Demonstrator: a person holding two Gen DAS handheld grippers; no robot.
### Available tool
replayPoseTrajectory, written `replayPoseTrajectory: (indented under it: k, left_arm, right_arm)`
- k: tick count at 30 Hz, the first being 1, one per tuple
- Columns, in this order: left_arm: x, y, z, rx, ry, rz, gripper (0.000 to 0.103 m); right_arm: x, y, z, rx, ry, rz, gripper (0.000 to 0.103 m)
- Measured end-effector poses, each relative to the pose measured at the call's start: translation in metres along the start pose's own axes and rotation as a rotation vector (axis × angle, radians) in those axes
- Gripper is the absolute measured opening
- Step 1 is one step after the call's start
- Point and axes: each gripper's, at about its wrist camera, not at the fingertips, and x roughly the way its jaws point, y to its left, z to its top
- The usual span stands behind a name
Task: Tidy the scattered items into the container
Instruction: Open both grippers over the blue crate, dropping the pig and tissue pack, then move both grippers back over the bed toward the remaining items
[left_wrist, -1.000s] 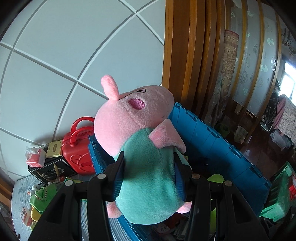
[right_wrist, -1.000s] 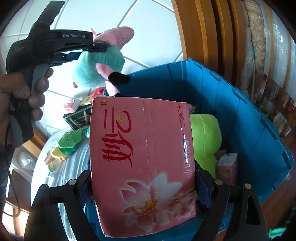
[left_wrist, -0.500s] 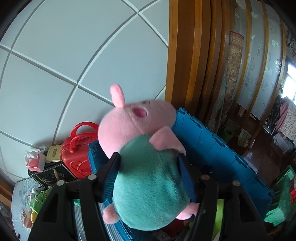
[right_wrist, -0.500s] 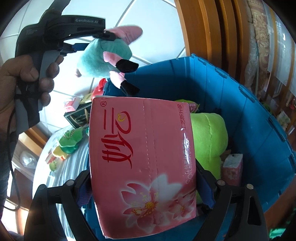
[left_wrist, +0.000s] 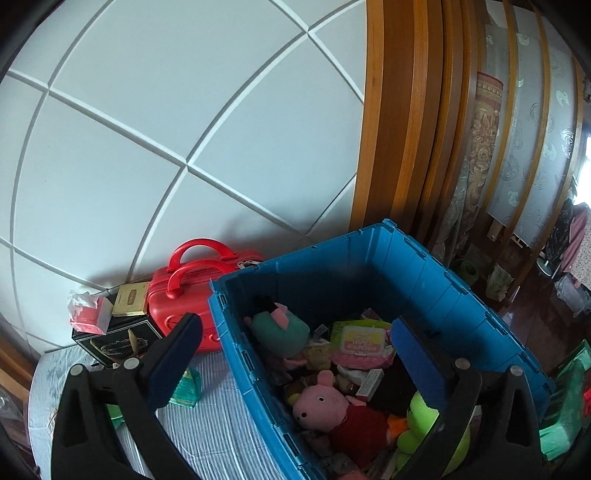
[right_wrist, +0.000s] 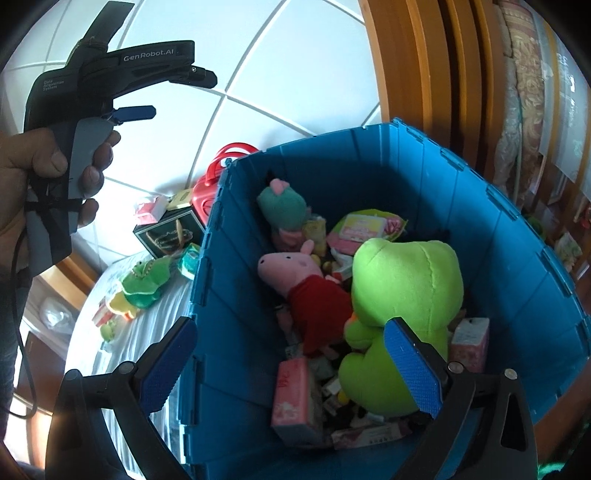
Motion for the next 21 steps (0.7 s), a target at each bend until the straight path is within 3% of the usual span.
replayPoseTrajectory:
  k: [8, 21]
  left_arm:
    - [-0.028, 0.040, -0.024, -0.050, -0.002, 0.049, 0.103]
    - [-0.086, 0.147, -0.091, -0.170, 0.003, 0.188, 0.103]
  right_arm:
    - [-0.004, 0.029, 0.001, -0.047, -0.016, 0.028, 0.103]
    - [0.007, 0.112, -0.002, -0.181, -0.015, 0.122, 0.103]
